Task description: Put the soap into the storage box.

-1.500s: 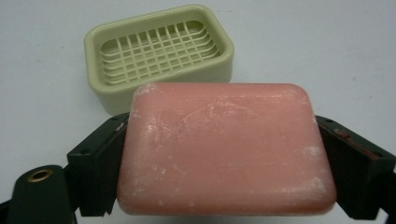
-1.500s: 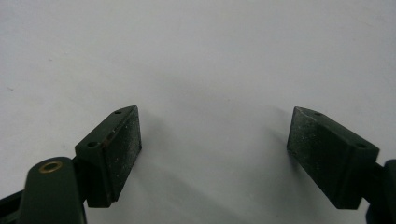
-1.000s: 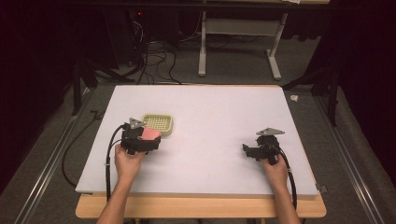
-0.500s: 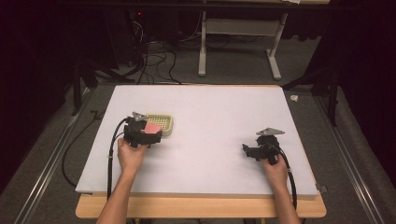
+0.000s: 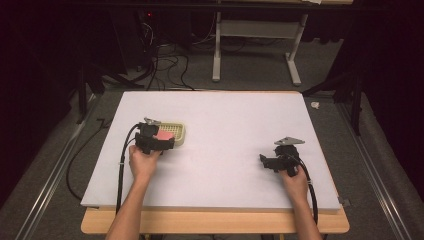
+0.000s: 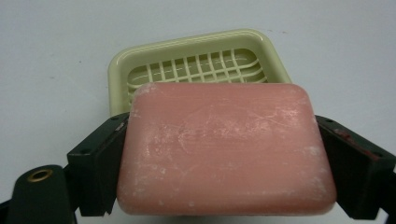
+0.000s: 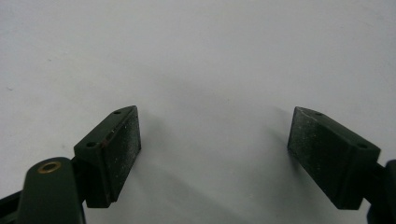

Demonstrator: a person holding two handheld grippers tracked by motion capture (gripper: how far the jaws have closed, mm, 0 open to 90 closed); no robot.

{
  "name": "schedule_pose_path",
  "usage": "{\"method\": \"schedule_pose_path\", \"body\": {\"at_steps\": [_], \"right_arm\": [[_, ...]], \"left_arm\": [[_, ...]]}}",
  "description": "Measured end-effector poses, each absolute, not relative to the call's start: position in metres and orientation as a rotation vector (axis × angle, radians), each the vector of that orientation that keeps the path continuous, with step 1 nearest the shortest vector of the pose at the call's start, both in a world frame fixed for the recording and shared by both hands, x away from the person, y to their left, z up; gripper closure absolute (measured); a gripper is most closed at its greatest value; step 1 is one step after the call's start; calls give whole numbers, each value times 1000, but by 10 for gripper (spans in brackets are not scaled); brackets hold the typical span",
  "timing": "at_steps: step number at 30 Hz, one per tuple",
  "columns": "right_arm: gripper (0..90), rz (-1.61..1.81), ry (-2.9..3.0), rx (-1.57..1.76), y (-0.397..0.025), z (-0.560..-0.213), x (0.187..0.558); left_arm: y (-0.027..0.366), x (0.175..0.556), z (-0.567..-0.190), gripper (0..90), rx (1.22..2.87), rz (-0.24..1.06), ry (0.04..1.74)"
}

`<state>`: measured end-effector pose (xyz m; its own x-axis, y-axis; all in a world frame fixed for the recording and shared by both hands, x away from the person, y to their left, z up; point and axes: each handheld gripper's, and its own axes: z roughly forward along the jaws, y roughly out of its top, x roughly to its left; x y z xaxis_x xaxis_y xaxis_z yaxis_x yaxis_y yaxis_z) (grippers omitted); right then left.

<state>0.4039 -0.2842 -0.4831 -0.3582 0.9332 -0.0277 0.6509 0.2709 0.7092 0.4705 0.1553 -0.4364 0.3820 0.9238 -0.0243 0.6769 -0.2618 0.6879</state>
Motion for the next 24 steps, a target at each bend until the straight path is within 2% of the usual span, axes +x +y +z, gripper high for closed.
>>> {"method": "schedule_pose_path", "body": {"at_steps": [24], "right_arm": [[181,852,2105,1427,-284,-483,404]], "left_arm": [[153,493,-449,139,1981,485,1436]]}}
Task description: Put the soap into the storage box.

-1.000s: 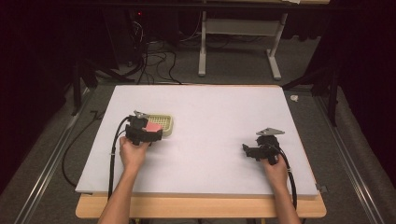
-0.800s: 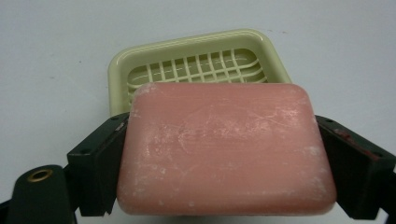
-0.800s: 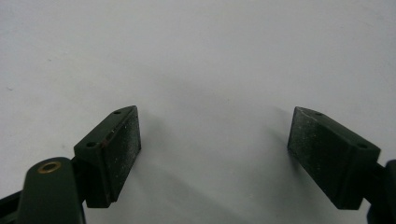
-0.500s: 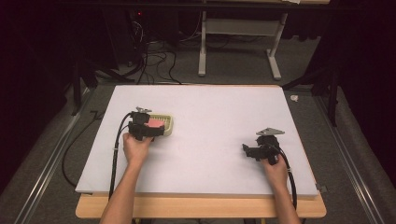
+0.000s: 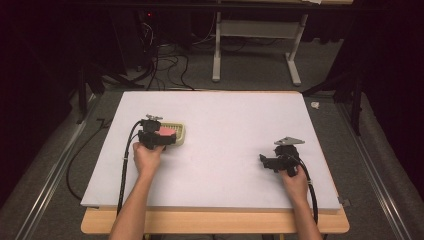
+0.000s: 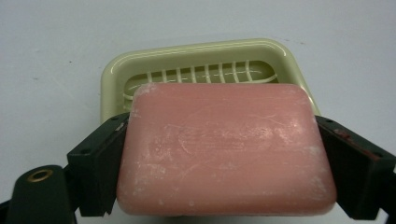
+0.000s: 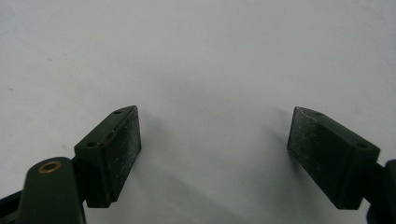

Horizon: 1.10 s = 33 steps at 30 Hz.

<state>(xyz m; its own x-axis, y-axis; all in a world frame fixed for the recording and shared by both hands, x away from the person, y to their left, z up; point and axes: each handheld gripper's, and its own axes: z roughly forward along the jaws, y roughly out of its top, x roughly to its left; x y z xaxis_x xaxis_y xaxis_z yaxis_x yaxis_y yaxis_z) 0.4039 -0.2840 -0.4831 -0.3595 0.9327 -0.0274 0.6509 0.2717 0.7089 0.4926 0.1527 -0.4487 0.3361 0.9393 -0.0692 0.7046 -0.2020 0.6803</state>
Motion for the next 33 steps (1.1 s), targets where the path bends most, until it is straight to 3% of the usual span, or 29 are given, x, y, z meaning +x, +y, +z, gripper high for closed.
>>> {"method": "schedule_pose_path", "body": {"at_steps": [6,16,24,33], "right_arm": [[181,854,2107,1428,-284,-483,404],[182,854,2108,1427,-284,-483,404],[182,855,2108,1428,-284,-483,404],[181,855,2108,1426,-284,-483,404]], "left_arm": [[148,497,-448,138,2034,505,1429],[146,504,-450,137,1993,484,1457],[144,504,-451,135,1996,539,1464],[145,498,-444,79,1999,566,1423]]}}
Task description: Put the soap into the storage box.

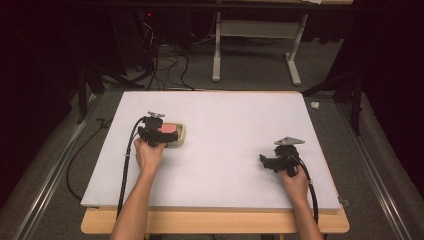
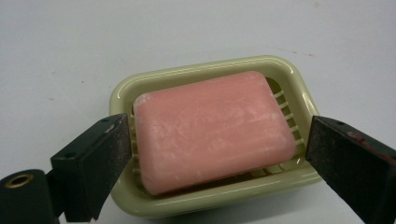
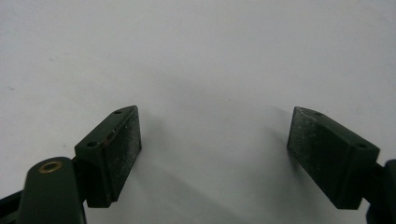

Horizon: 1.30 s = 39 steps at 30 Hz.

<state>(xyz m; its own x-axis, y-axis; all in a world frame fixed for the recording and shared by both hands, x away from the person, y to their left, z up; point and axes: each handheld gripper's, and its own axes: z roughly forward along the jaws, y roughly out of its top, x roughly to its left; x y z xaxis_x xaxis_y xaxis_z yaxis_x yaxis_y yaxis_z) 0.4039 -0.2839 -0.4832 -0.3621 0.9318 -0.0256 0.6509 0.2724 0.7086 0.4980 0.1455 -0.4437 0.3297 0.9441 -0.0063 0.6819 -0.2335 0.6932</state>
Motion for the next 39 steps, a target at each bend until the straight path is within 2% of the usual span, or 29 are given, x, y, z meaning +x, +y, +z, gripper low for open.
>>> {"method": "schedule_pose_path", "body": {"at_steps": [39], "right_arm": [[181,854,2106,1428,-284,-483,404]], "left_arm": [[154,452,-416,127,1936,567,1252]]}}
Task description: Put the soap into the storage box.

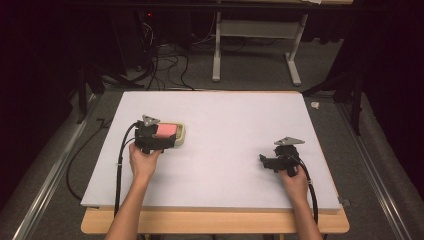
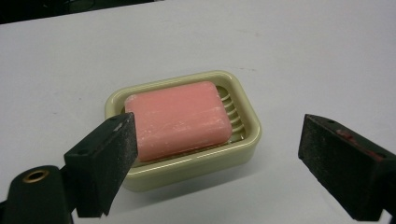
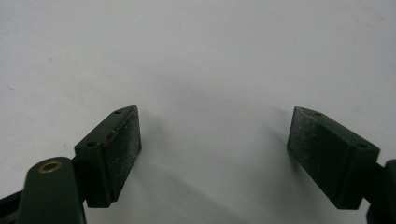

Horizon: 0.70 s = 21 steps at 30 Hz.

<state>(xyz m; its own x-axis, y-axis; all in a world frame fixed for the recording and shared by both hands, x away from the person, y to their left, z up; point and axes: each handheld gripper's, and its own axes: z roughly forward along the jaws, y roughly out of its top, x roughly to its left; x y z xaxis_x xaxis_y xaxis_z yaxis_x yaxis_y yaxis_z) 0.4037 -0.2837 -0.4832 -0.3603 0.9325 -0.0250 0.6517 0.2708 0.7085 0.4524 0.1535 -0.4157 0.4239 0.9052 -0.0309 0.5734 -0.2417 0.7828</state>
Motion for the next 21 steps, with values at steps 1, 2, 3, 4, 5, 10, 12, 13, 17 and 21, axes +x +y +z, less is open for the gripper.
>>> {"method": "schedule_pose_path", "body": {"at_steps": [1,2,3,4,5,10,12,13,17,21], "right_arm": [[181,854,2107,1428,-284,-483,404],[181,854,2107,1428,-284,-483,404],[181,854,2106,1428,-284,-483,404],[181,854,2107,1426,-284,-483,404],[181,853,2107,1427,-284,-483,404],[181,854,2107,1426,-284,-483,404],[181,855,2107,1428,-284,-483,404],[181,853,2107,1427,-284,-483,404],[181,855,2107,1426,-284,-483,404],[181,854,2107,1426,-284,-483,404]], "left_arm": [[153,451,-415,128,1936,567,1249],[153,450,-414,128,1933,568,1245],[153,449,-413,128,1935,567,1241],[153,449,-413,129,1935,567,1240],[153,448,-412,129,1934,571,1235],[154,442,-411,130,1938,567,1218],[154,439,-411,131,1935,565,1216],[154,438,-411,131,1929,566,1214],[153,435,-409,132,1935,566,1202],[152,431,-408,131,1943,567,1186]]}}
